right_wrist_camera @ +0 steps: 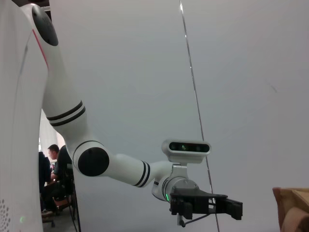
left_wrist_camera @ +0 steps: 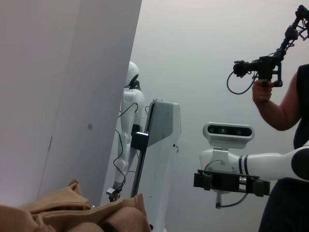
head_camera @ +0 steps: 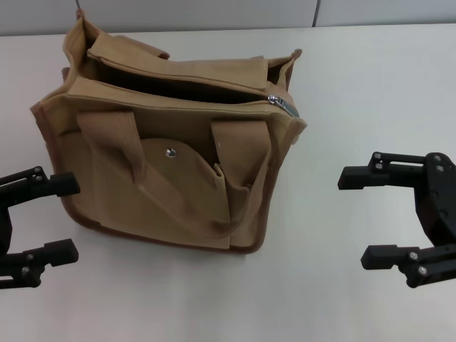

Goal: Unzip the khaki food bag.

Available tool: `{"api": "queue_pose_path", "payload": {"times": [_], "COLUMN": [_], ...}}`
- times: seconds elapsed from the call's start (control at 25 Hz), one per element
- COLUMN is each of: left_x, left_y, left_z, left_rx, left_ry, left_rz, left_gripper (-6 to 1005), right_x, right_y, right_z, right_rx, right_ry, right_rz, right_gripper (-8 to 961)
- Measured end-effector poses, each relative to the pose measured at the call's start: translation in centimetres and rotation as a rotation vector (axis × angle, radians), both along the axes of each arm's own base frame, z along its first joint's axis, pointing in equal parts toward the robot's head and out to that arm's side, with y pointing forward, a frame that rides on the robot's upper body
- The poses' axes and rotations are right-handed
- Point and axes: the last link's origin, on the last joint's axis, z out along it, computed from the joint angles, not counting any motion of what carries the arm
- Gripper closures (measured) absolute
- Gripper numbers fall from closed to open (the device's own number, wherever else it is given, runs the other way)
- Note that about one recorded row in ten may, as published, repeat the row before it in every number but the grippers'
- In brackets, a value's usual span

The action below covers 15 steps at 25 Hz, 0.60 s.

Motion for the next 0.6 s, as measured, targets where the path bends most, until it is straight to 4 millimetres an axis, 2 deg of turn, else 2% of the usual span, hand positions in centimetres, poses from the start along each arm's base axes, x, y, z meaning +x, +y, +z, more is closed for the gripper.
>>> {"api": "queue_pose_path", "payload": {"times": [0.6], "left_x": [0.48], "left_y": [0.32], "left_z": [-0.41], "left_rx": [-0.019], "left_ry": [-0.009], "left_rz": [-0.003], "left_gripper": [167], "right_x": [-0.14], "right_y": [0.09], "right_z": [-0.12], "right_rx": [0.004], "right_ry": [0.006], "right_rz": [0.001], "right_gripper": [158]}}
